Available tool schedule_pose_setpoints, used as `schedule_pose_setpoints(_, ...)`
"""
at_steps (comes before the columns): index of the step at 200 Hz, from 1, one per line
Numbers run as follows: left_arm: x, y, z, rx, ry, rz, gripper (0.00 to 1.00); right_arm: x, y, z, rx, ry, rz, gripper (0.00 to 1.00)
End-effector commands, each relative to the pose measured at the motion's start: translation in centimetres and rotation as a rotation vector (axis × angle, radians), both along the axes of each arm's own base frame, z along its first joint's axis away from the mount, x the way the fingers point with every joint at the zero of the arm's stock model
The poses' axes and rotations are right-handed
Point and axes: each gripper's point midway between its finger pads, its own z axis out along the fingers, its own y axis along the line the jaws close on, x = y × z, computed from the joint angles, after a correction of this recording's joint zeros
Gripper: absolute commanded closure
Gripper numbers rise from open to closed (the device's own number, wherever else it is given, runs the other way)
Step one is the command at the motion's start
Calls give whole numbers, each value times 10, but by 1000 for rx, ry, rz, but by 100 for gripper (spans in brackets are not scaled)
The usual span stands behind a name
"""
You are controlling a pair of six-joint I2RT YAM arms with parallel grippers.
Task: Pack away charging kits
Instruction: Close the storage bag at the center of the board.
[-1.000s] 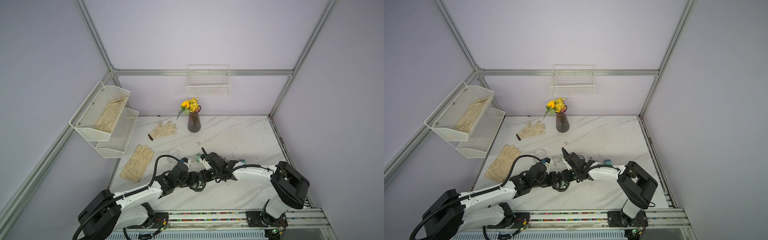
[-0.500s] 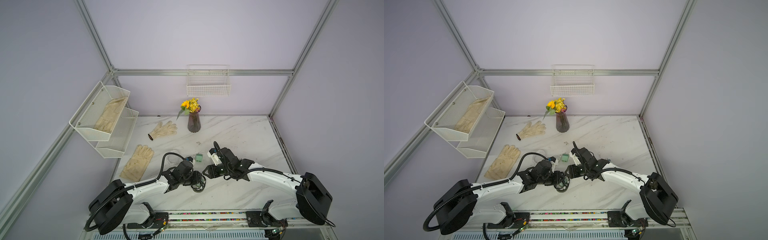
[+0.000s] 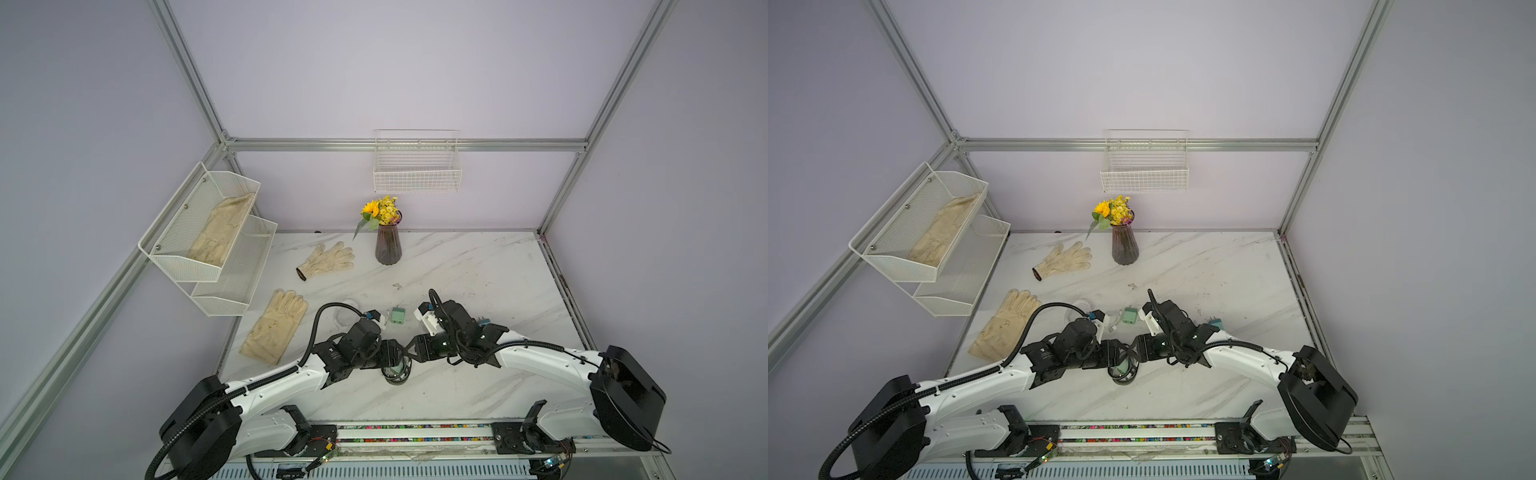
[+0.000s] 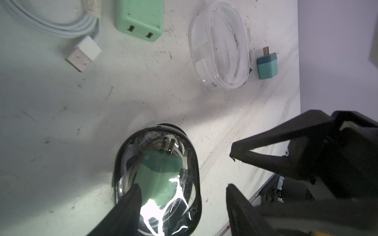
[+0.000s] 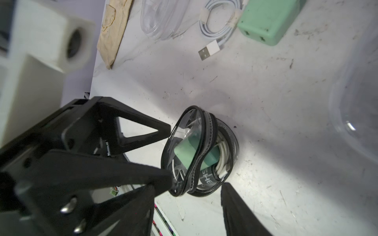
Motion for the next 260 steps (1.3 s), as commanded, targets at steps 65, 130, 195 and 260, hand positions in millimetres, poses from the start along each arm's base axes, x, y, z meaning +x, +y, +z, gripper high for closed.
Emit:
schedule_pose_setpoints(65, 20, 18, 15, -1, -93, 78, 34, 4, 21, -16, -20, 46, 18, 52)
schedule_pose_setpoints(130, 16, 16, -4, 12, -41, 71, 34, -3, 31, -31, -60, 89, 32, 60)
schedule_pose_setpoints(195, 9, 17, -10, -7, -32, 56, 34, -4, 17, -30, -103, 88, -17, 89)
schedule_pose_setpoints(260, 2, 13, -23, -22, 29, 49, 34, -23, -2, -53, -146, 179, -38, 96)
